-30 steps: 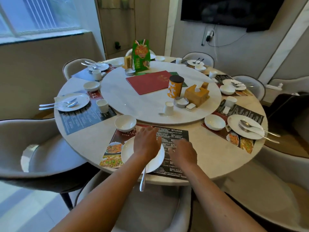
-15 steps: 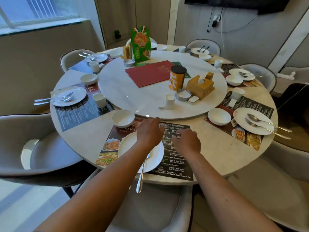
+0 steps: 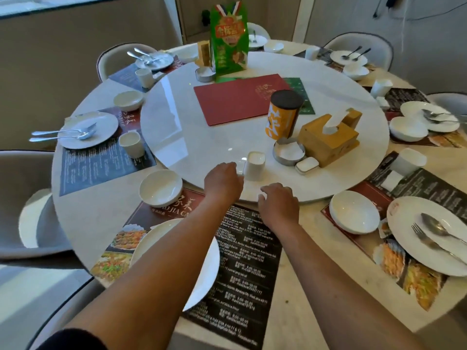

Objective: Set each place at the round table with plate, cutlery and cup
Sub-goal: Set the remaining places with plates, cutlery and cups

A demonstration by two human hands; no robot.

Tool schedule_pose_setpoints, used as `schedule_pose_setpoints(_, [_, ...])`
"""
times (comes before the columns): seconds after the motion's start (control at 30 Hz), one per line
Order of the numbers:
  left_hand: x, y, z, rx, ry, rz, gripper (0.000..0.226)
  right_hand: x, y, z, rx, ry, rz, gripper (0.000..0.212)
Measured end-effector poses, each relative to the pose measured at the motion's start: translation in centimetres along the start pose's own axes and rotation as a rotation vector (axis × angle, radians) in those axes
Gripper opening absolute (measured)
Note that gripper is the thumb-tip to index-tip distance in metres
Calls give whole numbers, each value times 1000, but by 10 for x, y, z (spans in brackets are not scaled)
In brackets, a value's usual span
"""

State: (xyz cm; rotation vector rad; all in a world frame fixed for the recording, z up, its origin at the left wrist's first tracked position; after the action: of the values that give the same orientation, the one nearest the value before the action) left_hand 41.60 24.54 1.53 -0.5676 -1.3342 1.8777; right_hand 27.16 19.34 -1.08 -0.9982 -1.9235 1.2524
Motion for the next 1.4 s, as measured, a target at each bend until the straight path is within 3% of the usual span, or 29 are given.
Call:
schedule_pose_setpoints(0.3, [-36, 36, -2, -135, 19, 41, 30, -19, 24, 15, -8, -121, 113, 30])
schedule_pose_setpoints(0.5, [-23, 32, -10, -220, 36, 45, 25, -17, 23, 13, -21, -111, 101, 33])
schedule_pose_setpoints(0.67, [-11, 26, -14, -186, -3, 33, 17, -13, 17, 11, -38, -110, 43, 38])
schedule_pose_setpoints(0.87, [25, 12, -35, -57, 46, 71, 34, 27, 15, 15, -57, -134, 130, 30])
schedule_pose_setpoints(1.17, [72, 21, -57, -116, 307, -69, 35, 83, 37, 26, -26, -95, -90, 38])
schedule_pose_setpoints(1.4, [73, 30, -63, -230, 367, -194, 38, 89, 31, 27, -3, -121, -175, 46])
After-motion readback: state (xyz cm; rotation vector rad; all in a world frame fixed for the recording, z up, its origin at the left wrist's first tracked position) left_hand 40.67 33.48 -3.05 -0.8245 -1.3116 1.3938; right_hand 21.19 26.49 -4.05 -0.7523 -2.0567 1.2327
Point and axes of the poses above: each hand's wrist, its own x-axis away from the middle knuckle, its own y-axis out of the palm, z = x × y, the point moved 3 cm from there along -x, towards the middle knuckle, and after that the axes turned 4 degrees about -z, right-handed, at the moved point
